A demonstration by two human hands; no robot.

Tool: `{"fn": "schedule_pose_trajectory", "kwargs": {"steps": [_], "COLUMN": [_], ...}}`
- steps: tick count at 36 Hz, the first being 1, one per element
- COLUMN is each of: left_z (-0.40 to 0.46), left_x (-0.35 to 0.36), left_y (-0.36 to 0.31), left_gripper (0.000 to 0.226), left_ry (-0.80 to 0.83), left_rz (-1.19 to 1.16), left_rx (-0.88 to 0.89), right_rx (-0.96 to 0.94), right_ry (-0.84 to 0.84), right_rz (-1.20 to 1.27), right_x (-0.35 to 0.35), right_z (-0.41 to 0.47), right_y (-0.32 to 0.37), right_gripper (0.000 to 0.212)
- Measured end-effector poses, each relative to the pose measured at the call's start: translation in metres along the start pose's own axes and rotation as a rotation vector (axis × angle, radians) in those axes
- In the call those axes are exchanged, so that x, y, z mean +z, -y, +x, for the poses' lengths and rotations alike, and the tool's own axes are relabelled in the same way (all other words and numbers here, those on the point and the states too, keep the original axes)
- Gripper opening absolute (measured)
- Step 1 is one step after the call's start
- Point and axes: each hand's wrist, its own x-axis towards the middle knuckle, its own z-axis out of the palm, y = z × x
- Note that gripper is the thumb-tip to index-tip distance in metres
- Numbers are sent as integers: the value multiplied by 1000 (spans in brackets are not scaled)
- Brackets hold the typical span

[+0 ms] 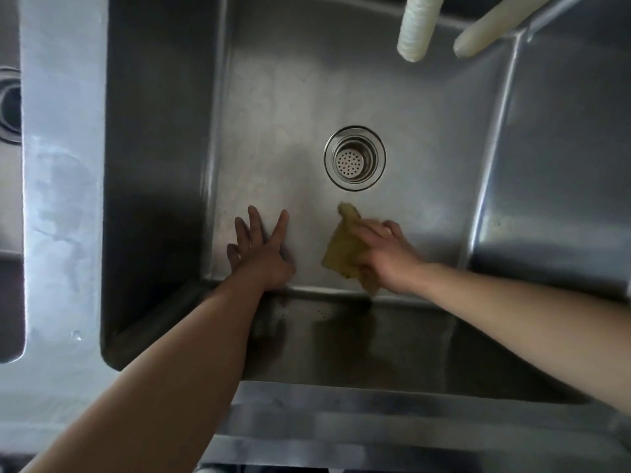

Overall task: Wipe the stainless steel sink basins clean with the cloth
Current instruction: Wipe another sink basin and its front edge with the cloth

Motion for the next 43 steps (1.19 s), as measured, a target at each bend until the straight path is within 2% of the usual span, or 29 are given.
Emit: {"fn": "schedule_pose_trajectory", "kwargs": {"steps": [3, 6, 9, 13, 18, 21, 23, 27, 29, 32, 34, 35, 37, 38, 40, 43], "left_z": [2, 3, 4, 4, 1, -1, -6, -45, -80, -136, -163, -173, -188, -195, -207, -215], "left_x": [1, 2, 2, 0, -5, -16, -33, -79, -98, -111, -110, -107, -99, -94, -87, -87], "left_y": [0, 0, 0, 1, -2, -4, -5, -3, 2, 22, 41, 51, 67, 71, 77, 72], "left_gripper": [96, 95, 95, 97, 94, 71, 61, 53, 46, 41, 40, 41, 44, 45, 45, 39], "left_ry": [-2, -4, 4, 14, 18, -121, -231, -312, -420, -615, -692, -709, -721, -717, -692, -642], "left_rz": [-8, -10, 2, -11, -35, -61, -152, -457, -486, -521, -603, -631, -669, -686, -724, -754], "left_rx": [-4, -4, -4, 0, 3, -10, -1, 116, 240, 388, 436, 430, 402, 393, 388, 376], "right_rx": [-148, -133, 100, 415, 580, 667, 747, 830, 778, 600, 455, 376, 238, 227, 294, 368], "right_ry": [2, -122, -280, -341, -513, -638, -662, -624, -628, -615, -429, -278, 38, 93, 44, -74], "right_rz": [-151, -197, -42, 176, 461, 695, 785, 939, 1010, 1095, 1043, 996, 785, 668, 611, 713], "right_x": [-7, -18, -38, -63, -79, -84, -83, -78, -82, -84, -75, -71, -64, -61, -62, -76], "right_z": [12, 39, 67, 99, 107, 92, 76, 53, 54, 69, 85, 90, 93, 94, 88, 60], "right_y": [-1, -1, 5, 16, 20, 20, 23, 40, 63, 114, 144, 159, 182, 186, 186, 175], "right_gripper": [35, 41, 38, 43, 43, 40, 39, 30, 25, 13, 24, 28, 39, 46, 52, 43]}}
